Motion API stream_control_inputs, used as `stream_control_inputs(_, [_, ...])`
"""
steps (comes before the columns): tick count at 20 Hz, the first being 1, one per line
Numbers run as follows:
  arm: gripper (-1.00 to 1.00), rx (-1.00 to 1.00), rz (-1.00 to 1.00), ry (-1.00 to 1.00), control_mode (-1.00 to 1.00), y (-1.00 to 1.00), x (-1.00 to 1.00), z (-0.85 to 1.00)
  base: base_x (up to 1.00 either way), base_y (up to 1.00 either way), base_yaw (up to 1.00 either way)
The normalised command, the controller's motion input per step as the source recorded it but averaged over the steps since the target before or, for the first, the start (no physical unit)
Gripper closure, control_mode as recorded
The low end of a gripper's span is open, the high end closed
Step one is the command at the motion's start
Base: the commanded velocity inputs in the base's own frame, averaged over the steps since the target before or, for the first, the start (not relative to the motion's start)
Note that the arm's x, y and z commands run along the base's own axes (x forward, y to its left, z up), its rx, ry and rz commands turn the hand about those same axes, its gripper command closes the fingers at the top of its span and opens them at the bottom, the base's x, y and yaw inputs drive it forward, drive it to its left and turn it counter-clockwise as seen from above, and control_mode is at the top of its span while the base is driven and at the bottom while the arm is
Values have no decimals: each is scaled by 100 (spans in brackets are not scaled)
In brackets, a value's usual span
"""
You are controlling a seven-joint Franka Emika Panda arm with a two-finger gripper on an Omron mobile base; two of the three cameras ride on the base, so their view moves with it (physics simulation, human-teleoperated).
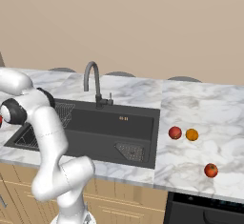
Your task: There is a mixed pile of frozen fruits and vegetables on the counter. Locate all the frozen vegetables and place the items in a bowl on the counter. Take all the frozen fruits and defrost them in a running sink.
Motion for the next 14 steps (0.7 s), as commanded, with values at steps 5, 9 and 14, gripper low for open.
stream_control_inputs(5, [-100,15,-8,-1,-100,-77,-11,11,0,0,0])
stream_control_inputs(9, [-100,17,-9,-1,-100,-82,-16,7,0,0,0])
stream_control_inputs(14, [-100,16,-9,0,-100,-82,-16,4,0,0,0])
